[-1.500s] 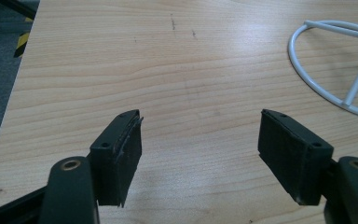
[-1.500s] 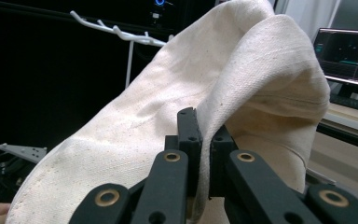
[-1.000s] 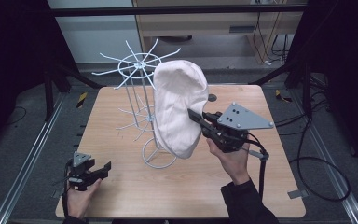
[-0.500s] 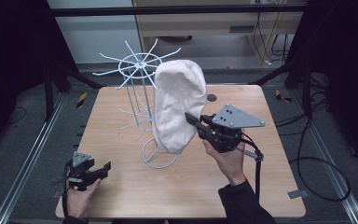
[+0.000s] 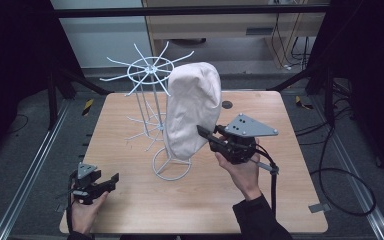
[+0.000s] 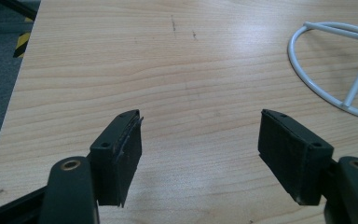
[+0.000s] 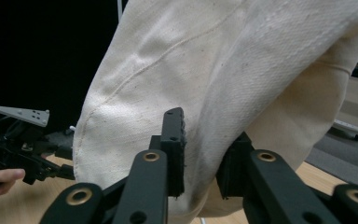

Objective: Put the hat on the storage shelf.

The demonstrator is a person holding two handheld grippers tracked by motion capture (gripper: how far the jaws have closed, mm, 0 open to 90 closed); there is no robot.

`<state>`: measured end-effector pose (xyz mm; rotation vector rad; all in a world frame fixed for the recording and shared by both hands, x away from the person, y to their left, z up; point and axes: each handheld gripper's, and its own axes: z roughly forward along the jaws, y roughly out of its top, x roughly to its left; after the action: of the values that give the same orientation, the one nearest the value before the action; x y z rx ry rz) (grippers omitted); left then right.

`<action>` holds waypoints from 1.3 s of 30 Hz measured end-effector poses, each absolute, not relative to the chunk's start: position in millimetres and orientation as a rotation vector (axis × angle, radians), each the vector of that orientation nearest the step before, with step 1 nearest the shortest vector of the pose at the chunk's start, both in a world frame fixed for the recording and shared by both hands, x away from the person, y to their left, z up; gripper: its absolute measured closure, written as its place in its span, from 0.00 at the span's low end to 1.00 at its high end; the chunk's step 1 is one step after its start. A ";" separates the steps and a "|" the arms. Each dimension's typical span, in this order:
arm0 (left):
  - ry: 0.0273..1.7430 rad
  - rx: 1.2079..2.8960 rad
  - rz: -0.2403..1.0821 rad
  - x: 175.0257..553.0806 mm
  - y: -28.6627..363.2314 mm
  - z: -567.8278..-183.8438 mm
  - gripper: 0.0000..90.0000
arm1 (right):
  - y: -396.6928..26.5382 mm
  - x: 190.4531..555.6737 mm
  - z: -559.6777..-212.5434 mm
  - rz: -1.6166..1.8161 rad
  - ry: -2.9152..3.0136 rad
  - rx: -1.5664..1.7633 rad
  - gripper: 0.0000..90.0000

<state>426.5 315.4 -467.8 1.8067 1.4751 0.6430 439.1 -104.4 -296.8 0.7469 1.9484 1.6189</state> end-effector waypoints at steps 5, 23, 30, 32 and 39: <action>1.476 1.807 0.643 426.6 315.5 -467.9 0.34 | -104.0 441.0 -299.9 1.600 1.968 0.763 0.76; 1.476 1.803 0.645 426.1 315.9 -467.3 0.34 | -116.9 441.6 -309.4 1.573 1.905 0.846 0.41; 1.473 1.805 0.642 426.2 315.6 -467.4 0.34 | -135.5 436.4 -315.1 1.599 1.876 0.897 0.34; 1.471 1.805 0.641 426.1 315.5 -467.3 0.34 | -139.9 434.5 -316.5 1.600 1.868 0.907 0.32; 1.461 1.808 0.630 425.8 315.5 -467.2 0.39 | -164.7 427.2 -331.7 1.609 1.871 0.955 0.28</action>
<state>425.8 315.5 -467.2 1.8082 1.4610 0.6304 427.2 -164.7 -331.7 0.9549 1.8707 1.6092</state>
